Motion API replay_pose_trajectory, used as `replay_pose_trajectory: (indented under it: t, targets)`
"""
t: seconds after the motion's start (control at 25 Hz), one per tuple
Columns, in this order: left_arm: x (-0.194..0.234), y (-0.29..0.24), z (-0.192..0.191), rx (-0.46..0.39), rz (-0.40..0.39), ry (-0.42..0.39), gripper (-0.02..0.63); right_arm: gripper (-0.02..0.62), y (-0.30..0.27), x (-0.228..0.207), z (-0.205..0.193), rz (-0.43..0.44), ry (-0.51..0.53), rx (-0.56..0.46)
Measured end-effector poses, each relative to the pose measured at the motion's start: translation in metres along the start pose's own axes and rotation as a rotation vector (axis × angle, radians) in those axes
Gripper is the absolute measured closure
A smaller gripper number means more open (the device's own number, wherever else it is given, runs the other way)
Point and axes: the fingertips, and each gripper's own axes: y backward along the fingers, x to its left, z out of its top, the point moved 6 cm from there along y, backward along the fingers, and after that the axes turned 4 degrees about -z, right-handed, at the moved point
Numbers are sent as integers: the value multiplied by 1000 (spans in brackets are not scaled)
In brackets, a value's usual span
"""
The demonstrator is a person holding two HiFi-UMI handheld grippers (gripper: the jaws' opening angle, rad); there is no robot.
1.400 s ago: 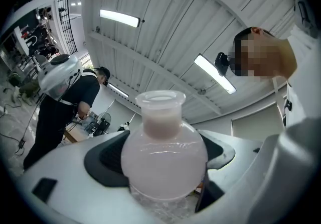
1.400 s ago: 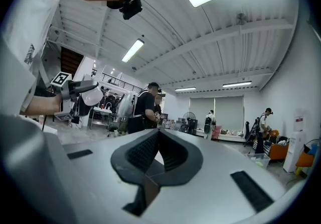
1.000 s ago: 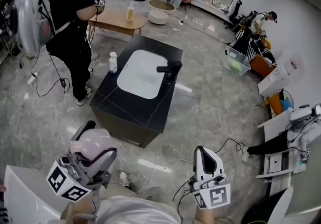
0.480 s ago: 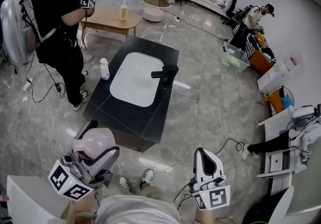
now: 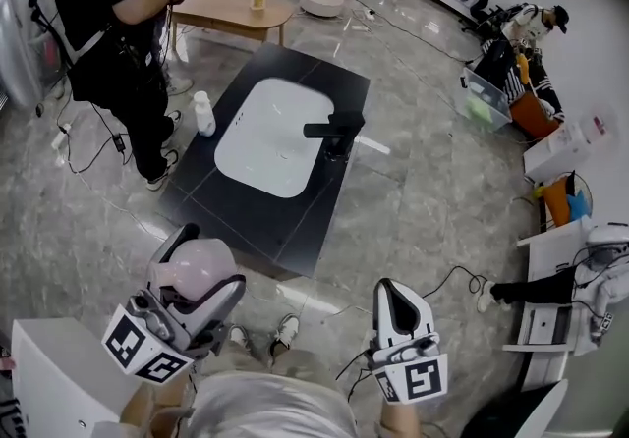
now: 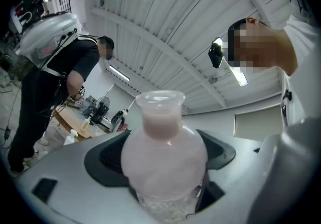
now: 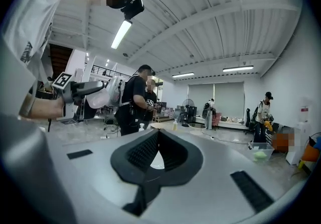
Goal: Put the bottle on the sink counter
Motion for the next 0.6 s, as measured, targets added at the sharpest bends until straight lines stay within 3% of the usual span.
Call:
replay_pose_trajectory:
  t: [0.6]
  targets:
    - [52,-29,-95,107,85,-15,196,584,-60,-5,-66,108,-8,115]
